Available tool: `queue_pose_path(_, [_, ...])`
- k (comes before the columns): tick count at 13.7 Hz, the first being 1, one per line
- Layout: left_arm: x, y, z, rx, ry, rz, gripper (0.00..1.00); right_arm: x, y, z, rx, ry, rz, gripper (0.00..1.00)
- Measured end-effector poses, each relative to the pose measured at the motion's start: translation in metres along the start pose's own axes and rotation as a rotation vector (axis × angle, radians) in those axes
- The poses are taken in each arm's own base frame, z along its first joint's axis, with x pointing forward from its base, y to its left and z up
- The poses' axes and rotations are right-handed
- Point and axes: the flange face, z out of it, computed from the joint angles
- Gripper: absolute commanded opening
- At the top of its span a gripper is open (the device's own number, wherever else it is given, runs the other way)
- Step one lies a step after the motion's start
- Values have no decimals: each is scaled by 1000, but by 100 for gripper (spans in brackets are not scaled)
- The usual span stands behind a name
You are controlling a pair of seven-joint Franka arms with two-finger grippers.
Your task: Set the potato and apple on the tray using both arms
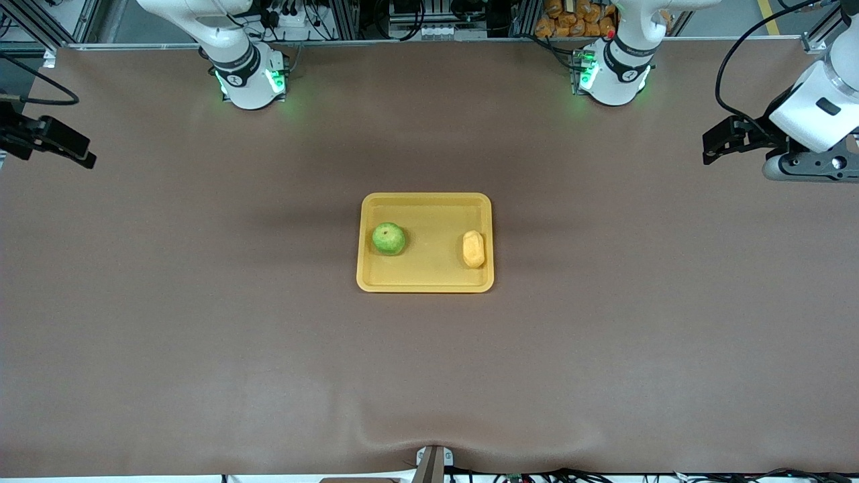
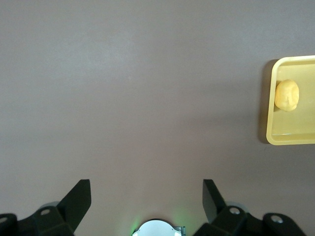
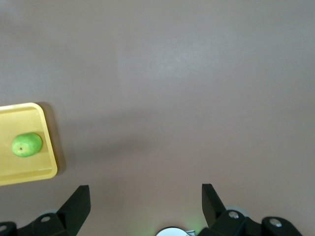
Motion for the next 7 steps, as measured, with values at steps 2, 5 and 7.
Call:
queue_pose_path(2, [0,-1,-4,-1,8,-2,100,-5,10,1,4,-7,-12,100])
queue_pose_path(5, [-1,-2,-8,-1,9,-3,100,-12,24,0,20,-7,-40,100])
queue_pose_path(7, [-2,-2,-9,0,6,-3,100,-16,33,-3,35,-2,-52,100])
